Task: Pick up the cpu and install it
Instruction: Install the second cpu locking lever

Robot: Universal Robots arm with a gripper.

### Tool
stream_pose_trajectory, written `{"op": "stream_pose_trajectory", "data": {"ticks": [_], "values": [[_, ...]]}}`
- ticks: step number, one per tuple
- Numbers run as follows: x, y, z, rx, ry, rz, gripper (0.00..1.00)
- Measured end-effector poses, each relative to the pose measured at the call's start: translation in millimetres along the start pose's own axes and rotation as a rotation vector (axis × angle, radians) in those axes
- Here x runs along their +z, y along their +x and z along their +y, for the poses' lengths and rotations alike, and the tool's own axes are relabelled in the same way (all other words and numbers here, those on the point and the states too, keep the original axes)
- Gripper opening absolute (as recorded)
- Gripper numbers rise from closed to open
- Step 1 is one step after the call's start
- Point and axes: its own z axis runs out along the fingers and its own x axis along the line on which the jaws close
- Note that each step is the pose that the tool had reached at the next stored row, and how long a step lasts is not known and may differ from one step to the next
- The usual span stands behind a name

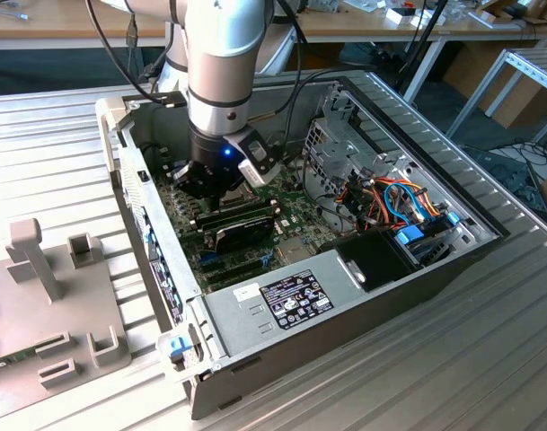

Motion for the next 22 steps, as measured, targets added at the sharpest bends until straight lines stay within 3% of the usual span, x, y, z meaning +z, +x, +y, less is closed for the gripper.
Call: {"op": "stream_pose_trajectory", "data": {"ticks": [22], "values": [[2.0, 0.1, 0.6, 0.000, -0.0011, 0.0005, 0.11]]}}
